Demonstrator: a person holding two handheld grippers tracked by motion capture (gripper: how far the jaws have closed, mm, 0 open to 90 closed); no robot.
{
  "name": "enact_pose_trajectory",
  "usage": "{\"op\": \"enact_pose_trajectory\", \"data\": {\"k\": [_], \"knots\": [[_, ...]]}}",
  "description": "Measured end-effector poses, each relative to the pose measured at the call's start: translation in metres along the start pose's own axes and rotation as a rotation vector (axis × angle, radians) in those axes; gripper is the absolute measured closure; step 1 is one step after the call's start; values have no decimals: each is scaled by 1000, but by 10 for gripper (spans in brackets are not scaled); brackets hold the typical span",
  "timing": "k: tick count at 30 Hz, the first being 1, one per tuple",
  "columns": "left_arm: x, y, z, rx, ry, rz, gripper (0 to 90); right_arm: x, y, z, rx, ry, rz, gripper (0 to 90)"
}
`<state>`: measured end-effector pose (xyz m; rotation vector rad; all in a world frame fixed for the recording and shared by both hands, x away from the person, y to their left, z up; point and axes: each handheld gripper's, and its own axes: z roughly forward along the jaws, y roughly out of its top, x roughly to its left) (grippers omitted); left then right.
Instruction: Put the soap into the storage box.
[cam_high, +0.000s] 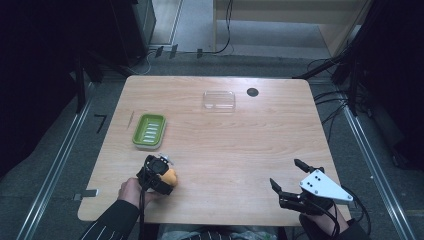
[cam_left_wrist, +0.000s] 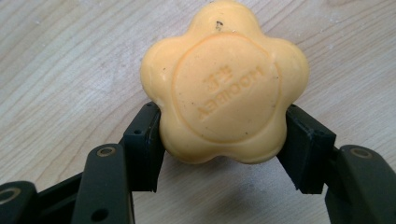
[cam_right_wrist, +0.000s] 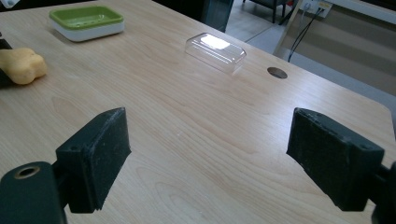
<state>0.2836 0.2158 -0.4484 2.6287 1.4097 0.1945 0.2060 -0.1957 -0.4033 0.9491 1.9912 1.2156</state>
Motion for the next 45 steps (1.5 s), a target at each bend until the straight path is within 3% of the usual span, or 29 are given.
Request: {"op": "enact_pose_trajectory", "data": {"k": [11,45], "knots": [[6,-3,-7,-34,10,-10,394,0,0,0,-1,1,2,134],[40,-9,-17,-50,23,-92,394,-1,0,1,-1,6,2,134]]}}
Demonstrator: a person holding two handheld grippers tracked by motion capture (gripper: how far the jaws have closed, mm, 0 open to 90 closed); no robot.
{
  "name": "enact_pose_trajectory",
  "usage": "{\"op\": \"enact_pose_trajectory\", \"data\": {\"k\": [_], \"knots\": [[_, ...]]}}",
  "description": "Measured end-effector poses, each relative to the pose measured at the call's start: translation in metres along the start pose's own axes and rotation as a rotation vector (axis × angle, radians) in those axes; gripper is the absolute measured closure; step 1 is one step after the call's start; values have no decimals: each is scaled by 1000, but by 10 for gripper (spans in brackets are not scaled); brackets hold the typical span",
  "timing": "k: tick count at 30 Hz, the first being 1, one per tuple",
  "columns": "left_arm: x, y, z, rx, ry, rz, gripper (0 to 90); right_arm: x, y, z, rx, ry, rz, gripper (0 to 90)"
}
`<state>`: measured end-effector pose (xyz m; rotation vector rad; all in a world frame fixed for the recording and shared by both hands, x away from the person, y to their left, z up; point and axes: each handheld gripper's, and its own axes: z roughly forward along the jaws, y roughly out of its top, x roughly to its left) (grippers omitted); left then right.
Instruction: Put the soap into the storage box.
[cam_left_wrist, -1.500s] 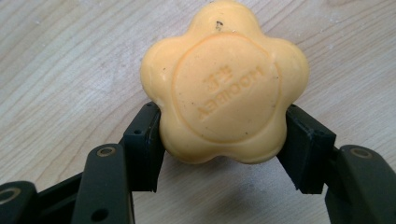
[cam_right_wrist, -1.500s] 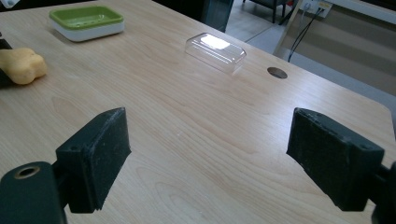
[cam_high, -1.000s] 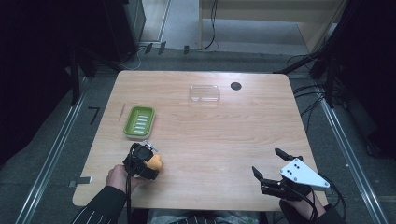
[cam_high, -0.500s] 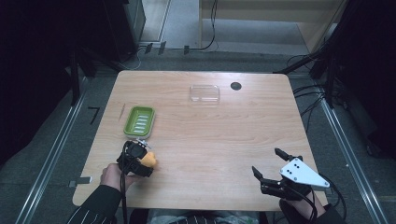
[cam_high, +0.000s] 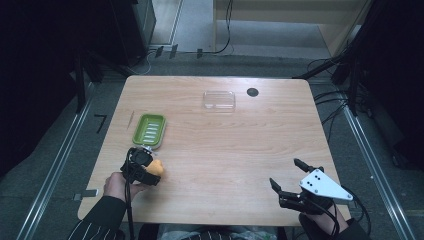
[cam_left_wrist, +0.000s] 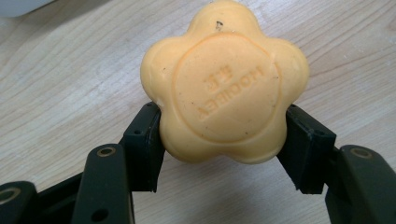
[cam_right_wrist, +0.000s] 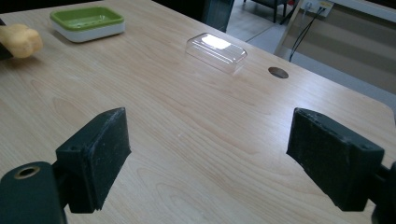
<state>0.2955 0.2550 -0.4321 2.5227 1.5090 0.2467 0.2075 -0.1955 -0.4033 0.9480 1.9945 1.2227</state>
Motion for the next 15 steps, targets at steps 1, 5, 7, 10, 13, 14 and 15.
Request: {"op": "enact_pose_trajectory", "data": {"k": [1,5,7,10,13,14,15], "knots": [[1,1,-1,-5,3,-4,394,0,0,0,1,2,-3,134],[4,3,-2,-10,6,-8,394,0,0,0,2,1,-1,134],[5,5,-3,-10,7,-11,394,0,0,0,2,1,0,134],[6,6,-3,-9,5,-12,394,0,0,0,2,2,1,134],[8,8,-5,-15,6,-11,394,0,0,0,2,3,0,134],[9,8,-6,-15,4,-10,394,0,0,0,2,2,1,134],[9,9,-6,-18,6,-14,394,0,0,0,2,2,1,134]]}}
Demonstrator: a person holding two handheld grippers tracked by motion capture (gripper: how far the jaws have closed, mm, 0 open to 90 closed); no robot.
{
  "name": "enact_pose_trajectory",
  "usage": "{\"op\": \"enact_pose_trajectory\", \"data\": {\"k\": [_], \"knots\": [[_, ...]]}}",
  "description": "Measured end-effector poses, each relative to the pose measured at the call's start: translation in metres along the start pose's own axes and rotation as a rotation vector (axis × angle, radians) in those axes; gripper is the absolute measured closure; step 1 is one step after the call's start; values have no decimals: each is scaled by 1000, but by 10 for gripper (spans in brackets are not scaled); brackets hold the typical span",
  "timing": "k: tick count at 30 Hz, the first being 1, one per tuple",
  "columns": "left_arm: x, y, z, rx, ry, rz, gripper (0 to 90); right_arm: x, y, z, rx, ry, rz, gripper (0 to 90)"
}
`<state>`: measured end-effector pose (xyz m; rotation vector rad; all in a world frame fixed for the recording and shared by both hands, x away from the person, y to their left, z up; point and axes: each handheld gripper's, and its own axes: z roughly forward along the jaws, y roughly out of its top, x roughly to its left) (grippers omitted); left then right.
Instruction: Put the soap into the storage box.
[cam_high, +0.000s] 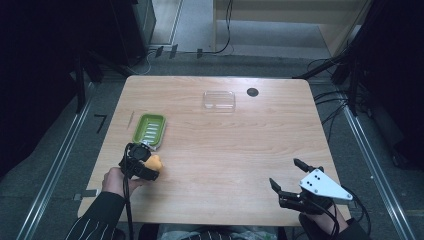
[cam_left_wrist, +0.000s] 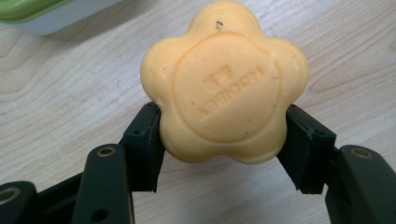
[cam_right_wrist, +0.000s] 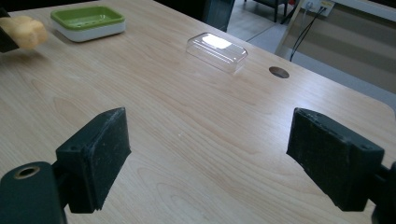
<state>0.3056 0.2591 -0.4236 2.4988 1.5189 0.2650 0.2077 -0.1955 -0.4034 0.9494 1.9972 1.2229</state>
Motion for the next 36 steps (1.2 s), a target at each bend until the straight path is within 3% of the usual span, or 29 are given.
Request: {"op": "enact_pose_trajectory", "data": {"k": [16,36], "knots": [[5,13,-6,-17,3,18,394,1,0,0,2,0,1,134],[11,28,-11,-49,13,9,394,0,0,-1,1,-2,1,134]]}}
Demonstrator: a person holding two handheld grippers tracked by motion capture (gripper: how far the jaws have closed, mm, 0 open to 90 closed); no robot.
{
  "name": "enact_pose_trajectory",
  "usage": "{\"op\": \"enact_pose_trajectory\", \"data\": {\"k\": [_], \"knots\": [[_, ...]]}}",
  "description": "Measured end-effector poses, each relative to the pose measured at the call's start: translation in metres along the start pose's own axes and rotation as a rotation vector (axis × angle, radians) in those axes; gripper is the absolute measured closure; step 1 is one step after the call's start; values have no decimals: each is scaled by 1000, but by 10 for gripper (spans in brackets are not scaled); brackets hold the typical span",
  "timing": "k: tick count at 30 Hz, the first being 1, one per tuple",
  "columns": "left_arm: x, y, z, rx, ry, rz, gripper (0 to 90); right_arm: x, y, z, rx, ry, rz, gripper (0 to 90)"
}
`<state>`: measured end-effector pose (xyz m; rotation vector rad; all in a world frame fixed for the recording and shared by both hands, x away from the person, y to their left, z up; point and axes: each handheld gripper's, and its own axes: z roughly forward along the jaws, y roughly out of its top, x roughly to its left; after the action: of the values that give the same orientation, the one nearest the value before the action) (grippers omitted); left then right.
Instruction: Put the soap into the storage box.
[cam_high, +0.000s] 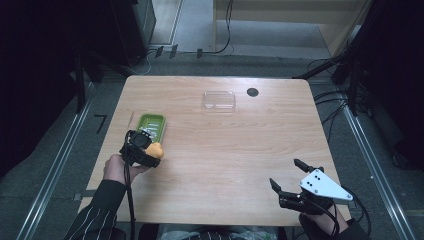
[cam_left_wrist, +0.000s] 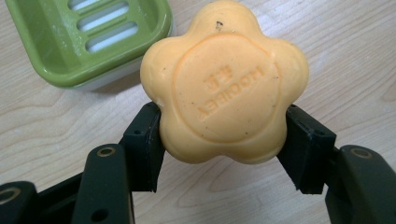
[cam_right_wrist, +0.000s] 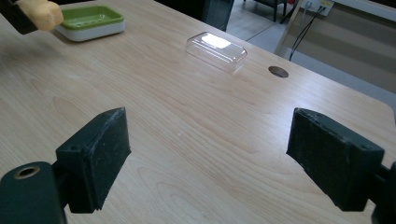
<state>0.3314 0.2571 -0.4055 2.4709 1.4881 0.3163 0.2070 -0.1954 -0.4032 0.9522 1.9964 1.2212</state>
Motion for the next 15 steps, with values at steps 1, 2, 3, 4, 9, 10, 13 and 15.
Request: {"op": "enact_pose_trajectory", "data": {"k": [1,2,3,4,9,10,13,15], "knots": [[0,2,0,1,-4,4,394,0,0,0,0,-1,0,134],[0,3,0,-2,-3,1,394,0,0,0,0,-1,0,134],[1,4,0,-2,-3,4,394,0,0,0,0,0,-1,134],[1,5,-1,-3,-5,1,394,0,0,0,1,1,0,134],[5,9,-4,-19,-4,-5,394,0,0,0,1,0,0,134],[6,10,-4,-17,-6,-3,393,0,0,0,2,0,-1,134],[8,12,-3,-16,-4,-3,394,0,0,0,1,0,0,134],[9,14,-3,-17,-5,-4,394,0,0,0,1,0,-1,134]]}}
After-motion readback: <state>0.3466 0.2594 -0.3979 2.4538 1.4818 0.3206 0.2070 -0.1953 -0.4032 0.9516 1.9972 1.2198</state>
